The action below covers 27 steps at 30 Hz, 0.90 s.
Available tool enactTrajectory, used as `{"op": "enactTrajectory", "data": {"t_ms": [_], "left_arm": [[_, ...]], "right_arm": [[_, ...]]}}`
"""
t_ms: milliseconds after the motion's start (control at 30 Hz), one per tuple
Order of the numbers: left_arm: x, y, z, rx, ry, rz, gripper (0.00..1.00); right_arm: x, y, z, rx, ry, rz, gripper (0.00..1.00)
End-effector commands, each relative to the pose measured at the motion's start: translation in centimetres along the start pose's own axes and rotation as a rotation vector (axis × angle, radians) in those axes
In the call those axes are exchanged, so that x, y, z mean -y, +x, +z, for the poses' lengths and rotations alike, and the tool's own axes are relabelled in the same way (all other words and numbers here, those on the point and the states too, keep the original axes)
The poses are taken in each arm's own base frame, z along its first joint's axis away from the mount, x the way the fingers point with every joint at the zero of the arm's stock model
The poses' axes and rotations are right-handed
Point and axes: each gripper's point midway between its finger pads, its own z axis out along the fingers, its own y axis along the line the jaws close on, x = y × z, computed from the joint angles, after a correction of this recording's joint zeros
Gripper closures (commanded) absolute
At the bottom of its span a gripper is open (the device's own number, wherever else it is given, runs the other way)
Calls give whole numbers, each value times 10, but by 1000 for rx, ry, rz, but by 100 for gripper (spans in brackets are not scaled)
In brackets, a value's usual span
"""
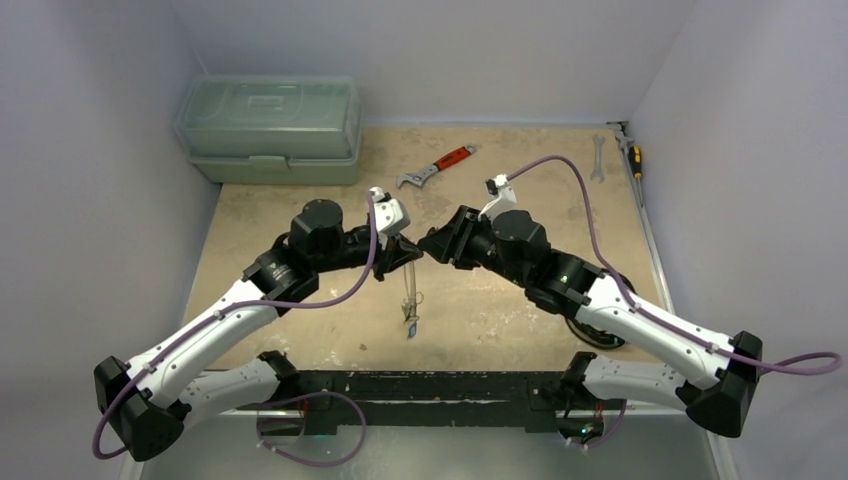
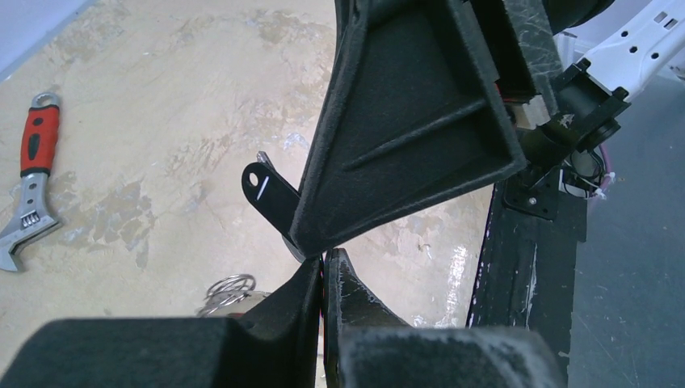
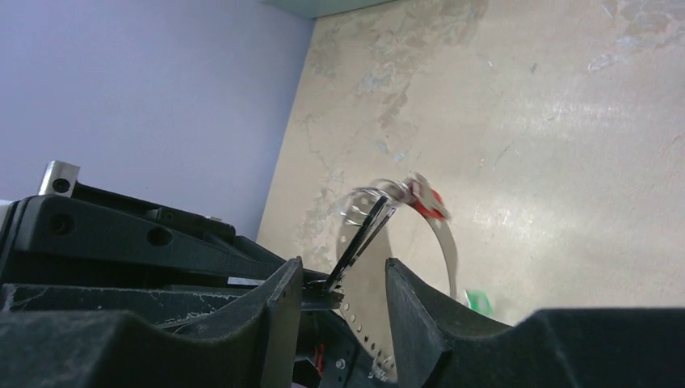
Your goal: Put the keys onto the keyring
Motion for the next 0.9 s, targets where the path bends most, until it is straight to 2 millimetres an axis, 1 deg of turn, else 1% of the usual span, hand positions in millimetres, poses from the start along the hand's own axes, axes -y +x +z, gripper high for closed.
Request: {"op": "enactTrajectory", "data": {"t_ms": [0,67,200,300,400,467,500,667,700,800,833,867], "left_arm": [[3,-23,-1,90,14,43,100],[3,-24,-1,92,14,44,100],[3,-22,0,88,17,42,100],[3,-22,1,90,18,43,100],[3,-22,1,92,18,44,100],[3,-22,2,92,19,44,100],[2,-22,2,93,17,45,100],[0,-23,1,97,2,47,100],[1,-23,0,96,0,21,90],[3,-26,-4,106,0,22,57],[4,-29,-6,114,0,26,48],[6,-32,-9,120,1,30,43]], "right_arm": [[-9,-9,3,26,-4,22,58],[-8,-7,6,16,-4,21,63],[-7,-4,10,8,-4,26,68],[-7,-5,12,15,-1,28,76],[-7,-5,13,13,4,29,86],[-6,-3,14,3,5,29,97],[-6,-1,15,-2,6,29,100],[-9,-3,12,13,-20,31,100],[-11,-5,10,22,-34,34,100],[-17,-16,1,71,-63,22,100],[-18,-20,-1,85,-65,16,100],[-19,-23,-3,97,-68,9,100]]}}
